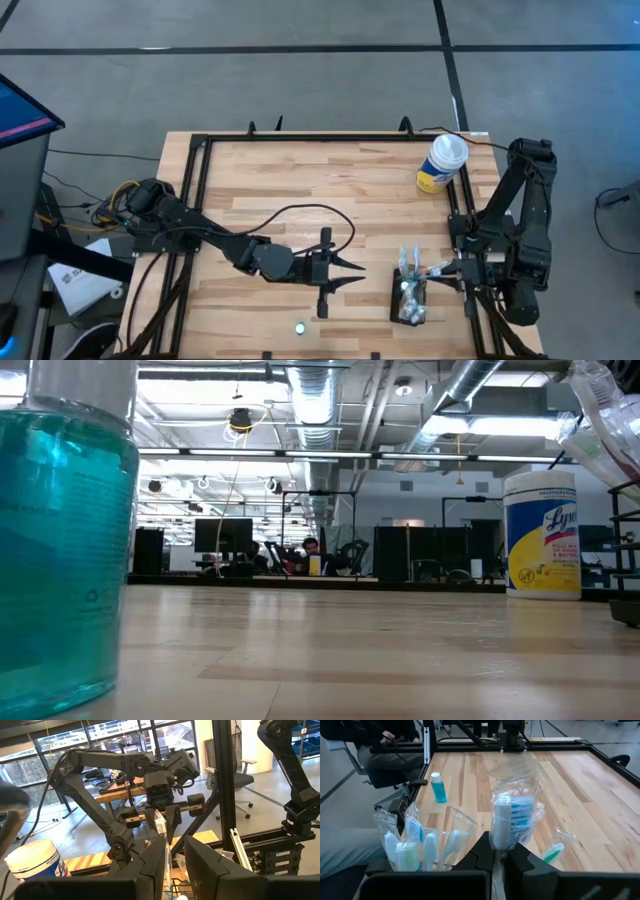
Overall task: Pick & Place toothbrushing station
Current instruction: Put the blue toothbrush into the black wire organizer
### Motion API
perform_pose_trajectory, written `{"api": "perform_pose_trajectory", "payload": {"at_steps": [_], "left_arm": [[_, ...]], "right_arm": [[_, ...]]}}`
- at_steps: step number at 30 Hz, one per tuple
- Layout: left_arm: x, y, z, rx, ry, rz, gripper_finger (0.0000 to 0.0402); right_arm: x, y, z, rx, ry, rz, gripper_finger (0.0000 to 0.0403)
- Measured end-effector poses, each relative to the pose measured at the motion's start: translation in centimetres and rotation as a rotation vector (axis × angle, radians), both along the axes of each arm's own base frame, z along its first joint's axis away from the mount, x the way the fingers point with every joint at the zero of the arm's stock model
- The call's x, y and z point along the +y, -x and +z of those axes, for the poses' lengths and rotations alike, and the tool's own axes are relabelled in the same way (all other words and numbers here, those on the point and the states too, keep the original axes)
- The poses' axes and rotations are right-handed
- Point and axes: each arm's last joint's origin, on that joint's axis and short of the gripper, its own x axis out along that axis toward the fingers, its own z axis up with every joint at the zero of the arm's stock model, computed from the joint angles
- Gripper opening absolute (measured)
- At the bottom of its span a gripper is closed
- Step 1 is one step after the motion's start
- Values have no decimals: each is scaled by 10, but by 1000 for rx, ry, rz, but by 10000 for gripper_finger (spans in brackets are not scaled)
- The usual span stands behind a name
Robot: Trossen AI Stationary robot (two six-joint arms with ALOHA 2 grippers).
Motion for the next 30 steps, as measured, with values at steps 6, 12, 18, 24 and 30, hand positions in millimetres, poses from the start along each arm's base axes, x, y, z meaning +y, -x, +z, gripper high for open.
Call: {"api": "perform_pose_trajectory", "payload": {"at_steps": [6,12,18,24,30], "left_arm": [[0,0,0,0,-1,0,66],[0,0,0,0,0,0,66],[0,0,0,0,0,0,66],[0,0,0,0,0,0,66],[0,0,0,0,0,0,66]], "right_arm": [[4,-1,-5,5,26,-5,4],[8,-2,-9,5,28,-16,6],[12,-3,-15,12,34,-30,4],[14,-4,-22,23,32,-57,5],[15,-4,-29,34,30,-94,5]]}}
